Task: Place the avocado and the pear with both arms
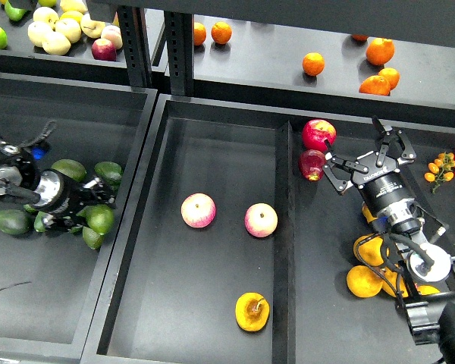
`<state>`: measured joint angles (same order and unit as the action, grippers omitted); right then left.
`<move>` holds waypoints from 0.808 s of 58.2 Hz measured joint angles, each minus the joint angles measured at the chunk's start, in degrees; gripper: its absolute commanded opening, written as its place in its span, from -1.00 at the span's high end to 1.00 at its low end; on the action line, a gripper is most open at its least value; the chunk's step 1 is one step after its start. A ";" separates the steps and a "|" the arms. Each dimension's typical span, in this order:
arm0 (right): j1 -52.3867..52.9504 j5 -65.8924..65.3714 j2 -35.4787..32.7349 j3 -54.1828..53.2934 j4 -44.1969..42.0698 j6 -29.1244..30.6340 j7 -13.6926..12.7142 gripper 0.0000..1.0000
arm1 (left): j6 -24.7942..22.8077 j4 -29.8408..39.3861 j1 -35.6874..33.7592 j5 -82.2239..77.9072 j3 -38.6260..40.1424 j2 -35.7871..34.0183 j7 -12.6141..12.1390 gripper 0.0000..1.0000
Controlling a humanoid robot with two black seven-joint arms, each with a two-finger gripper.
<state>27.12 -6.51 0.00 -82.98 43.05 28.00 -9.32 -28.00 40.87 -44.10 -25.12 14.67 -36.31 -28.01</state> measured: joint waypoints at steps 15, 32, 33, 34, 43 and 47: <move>-0.05 0.00 0.00 -0.03 0.10 0.00 0.00 -0.99 | 0.00 -2.02 1.72 0.00 2.22 2.16 0.01 -0.79; -0.05 0.00 0.00 0.01 0.12 0.00 0.00 -0.99 | 0.01 -2.11 4.39 0.00 5.03 2.79 0.01 -0.97; -0.05 0.00 0.00 0.01 0.13 0.00 0.00 -0.99 | 0.01 -2.11 4.41 0.00 5.17 2.79 0.01 -0.97; -0.05 0.00 0.00 0.01 0.14 0.00 0.00 -0.99 | 0.01 -2.12 4.43 0.00 5.27 2.81 0.01 -0.98; -0.05 0.00 0.00 0.01 0.50 0.00 0.00 -0.99 | 0.01 -2.12 4.19 0.55 8.87 3.61 0.01 -0.98; -0.05 0.00 0.00 0.01 0.67 0.00 0.00 -0.99 | 0.01 -2.12 3.85 2.33 13.05 4.40 0.01 -0.98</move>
<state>27.07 -6.50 0.00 -82.97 43.72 28.00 -9.32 -27.99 38.75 -40.25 -22.79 27.72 -31.91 -28.00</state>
